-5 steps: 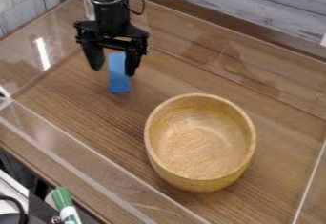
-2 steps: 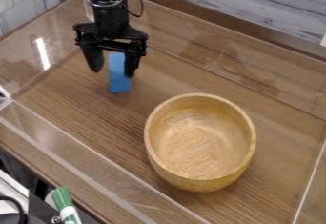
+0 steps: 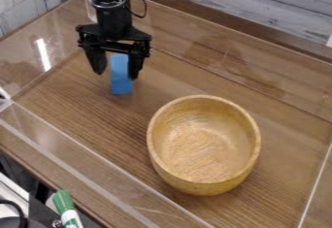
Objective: Put the blue block in the brown bowl
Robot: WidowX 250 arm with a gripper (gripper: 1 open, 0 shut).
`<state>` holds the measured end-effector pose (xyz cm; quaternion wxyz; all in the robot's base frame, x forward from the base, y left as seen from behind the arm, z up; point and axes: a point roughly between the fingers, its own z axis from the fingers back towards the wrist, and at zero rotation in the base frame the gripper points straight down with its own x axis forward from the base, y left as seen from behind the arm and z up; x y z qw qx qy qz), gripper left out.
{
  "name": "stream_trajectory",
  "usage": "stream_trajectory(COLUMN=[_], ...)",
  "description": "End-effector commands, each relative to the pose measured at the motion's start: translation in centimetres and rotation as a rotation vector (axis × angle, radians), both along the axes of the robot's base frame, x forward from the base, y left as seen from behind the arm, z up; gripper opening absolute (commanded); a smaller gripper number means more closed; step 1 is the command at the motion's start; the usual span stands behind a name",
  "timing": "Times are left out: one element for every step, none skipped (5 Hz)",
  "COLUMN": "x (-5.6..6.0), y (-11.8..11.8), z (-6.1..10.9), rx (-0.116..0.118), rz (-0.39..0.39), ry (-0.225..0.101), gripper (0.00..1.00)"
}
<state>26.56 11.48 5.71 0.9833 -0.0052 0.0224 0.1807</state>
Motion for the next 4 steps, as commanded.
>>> stream_trajectory(x=[0.8,0.9,1.1,1.3], y=[0.8,0.7,0.7,0.6], z=[1.2,0.7,0.2,-0.3], rx=[0.021,0.021,0.020,0.020], rz=[0.027,0.028,0.030,0.033], ry=[-0.050,-0.048,-0.046,-0.043], gripper=[1.00,1.00,1.00,1.00])
